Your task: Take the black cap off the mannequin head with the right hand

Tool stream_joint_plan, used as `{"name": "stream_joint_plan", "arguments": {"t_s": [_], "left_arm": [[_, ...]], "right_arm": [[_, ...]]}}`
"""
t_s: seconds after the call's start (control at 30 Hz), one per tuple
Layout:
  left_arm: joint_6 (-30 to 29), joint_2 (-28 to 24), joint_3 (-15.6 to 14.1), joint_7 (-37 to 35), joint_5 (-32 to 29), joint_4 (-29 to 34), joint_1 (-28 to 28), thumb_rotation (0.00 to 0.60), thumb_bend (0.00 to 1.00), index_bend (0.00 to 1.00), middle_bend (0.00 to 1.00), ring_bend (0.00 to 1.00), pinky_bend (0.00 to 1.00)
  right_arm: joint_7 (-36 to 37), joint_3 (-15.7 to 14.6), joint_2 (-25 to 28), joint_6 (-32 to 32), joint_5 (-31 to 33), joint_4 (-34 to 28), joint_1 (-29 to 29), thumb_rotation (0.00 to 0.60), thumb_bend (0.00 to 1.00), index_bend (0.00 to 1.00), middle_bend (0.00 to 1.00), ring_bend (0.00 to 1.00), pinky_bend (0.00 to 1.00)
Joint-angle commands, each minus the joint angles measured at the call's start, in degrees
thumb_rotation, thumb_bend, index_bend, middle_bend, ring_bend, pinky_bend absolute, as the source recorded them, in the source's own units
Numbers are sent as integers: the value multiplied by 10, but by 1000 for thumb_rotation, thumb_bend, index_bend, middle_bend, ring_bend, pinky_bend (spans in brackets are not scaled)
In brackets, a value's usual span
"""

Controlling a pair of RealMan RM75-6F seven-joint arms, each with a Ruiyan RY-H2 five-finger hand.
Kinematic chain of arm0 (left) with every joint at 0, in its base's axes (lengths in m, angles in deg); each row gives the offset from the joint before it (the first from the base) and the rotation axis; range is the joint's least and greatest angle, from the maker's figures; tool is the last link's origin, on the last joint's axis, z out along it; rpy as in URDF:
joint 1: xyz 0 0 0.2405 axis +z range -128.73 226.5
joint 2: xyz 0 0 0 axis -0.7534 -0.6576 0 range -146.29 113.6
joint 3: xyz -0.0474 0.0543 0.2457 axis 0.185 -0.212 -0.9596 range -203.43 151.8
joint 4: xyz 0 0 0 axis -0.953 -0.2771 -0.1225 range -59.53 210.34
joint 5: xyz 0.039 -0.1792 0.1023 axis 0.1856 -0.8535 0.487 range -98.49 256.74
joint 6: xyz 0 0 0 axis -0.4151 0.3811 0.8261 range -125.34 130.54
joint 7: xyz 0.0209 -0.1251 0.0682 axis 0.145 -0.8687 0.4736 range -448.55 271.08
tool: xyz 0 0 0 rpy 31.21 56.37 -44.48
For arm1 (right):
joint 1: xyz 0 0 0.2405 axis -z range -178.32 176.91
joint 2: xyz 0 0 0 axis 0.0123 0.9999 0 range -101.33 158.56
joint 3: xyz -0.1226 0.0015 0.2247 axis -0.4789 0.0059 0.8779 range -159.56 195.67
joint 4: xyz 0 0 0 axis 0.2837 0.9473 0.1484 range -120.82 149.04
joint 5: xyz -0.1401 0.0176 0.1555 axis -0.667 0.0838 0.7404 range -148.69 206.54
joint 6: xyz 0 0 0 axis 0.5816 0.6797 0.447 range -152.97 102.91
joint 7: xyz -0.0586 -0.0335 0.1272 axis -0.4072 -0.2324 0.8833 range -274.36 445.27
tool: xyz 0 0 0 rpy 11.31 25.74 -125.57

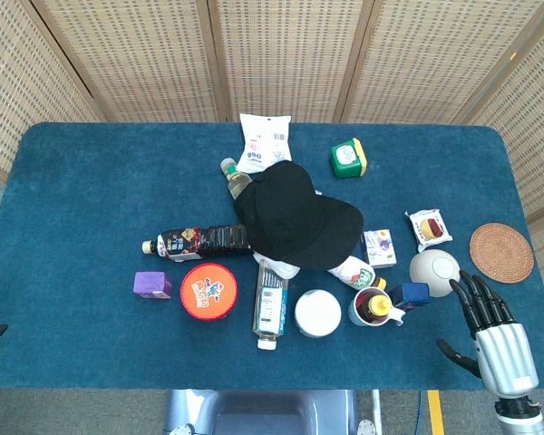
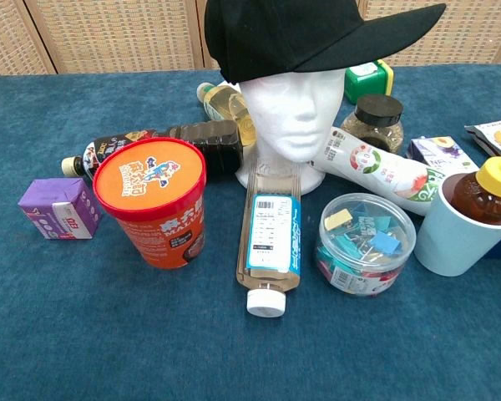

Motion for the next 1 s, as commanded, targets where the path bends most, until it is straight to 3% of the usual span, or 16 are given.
{"name": "stream_joint_plan", "arguments": {"t_s": [0.03, 0.3, 0.57, 0.73, 1.0], "left_arm": [[2, 0, -1, 6, 2, 3, -1, 600, 125, 160, 0, 0, 59], [25, -5, -4, 18, -2, 12, -10, 600, 124, 160, 0, 0, 59], [37, -5, -1, 31, -7, 22, -18, 600, 125, 160, 0, 0, 59], [39, -7, 0, 26, -12, 22, -19, 600, 125, 160, 0, 0, 60], [36, -10, 2, 10, -16, 16, -17, 600, 125, 160, 0, 0, 59]], "right_arm": [[3, 4, 1, 2, 4, 2, -1, 600, 31, 18, 64, 92, 193], [11, 19, 15, -15, 21, -5, -18, 600, 35, 16, 63, 92, 204], [-68, 54, 40, -94, 37, -74, -76, 600, 30, 0, 0, 60, 186], [-138, 72, 24, -154, 36, -109, -124, 600, 30, 0, 0, 54, 183], [-190, 96, -23, -177, 31, -102, -171, 600, 37, 0, 52, 60, 203]]}}
